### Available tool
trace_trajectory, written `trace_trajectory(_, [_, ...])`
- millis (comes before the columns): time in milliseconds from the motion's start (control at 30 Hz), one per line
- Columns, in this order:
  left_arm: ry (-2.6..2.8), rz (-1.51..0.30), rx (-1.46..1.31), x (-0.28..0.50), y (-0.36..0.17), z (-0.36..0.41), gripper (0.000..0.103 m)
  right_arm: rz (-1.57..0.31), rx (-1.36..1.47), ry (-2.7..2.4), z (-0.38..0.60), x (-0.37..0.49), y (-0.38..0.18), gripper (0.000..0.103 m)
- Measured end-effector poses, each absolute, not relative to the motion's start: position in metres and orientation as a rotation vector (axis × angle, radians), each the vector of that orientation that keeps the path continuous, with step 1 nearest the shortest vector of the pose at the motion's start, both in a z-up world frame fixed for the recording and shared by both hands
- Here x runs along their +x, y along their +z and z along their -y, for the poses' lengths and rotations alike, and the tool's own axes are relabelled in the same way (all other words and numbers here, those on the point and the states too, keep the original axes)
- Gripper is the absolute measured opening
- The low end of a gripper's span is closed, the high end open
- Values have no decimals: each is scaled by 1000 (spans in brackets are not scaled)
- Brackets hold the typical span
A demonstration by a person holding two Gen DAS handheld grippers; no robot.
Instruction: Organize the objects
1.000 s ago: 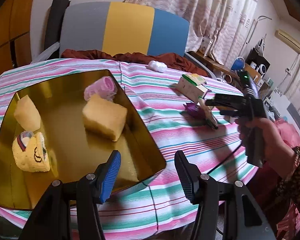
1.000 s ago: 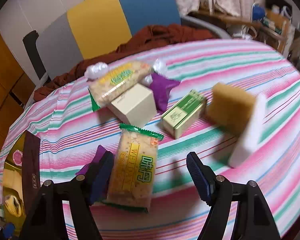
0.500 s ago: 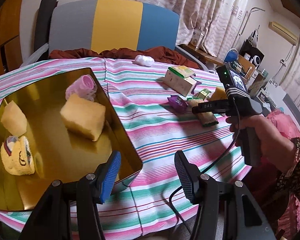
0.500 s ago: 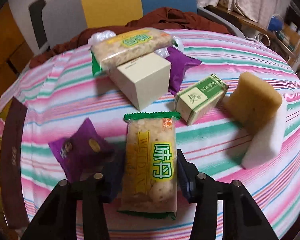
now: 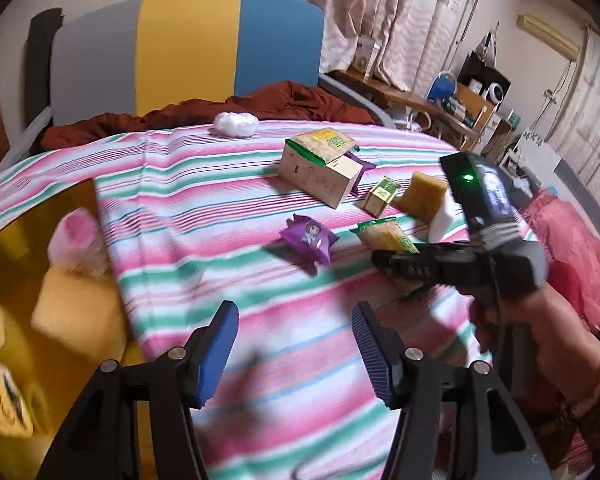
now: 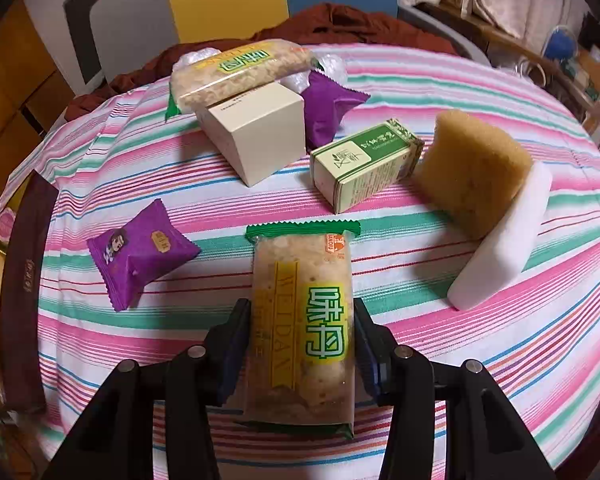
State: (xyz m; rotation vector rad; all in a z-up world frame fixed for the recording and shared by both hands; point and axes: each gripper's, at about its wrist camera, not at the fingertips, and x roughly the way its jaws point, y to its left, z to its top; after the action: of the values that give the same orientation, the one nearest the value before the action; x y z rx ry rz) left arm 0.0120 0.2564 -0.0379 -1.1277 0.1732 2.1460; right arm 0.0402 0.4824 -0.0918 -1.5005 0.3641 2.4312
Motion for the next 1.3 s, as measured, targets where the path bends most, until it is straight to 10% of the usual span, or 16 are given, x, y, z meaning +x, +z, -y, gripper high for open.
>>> trace_trajectory(1300, [2177,-439,-952,-19,-97,-350,51,-319,-1374,2462,-483,31,-65,49])
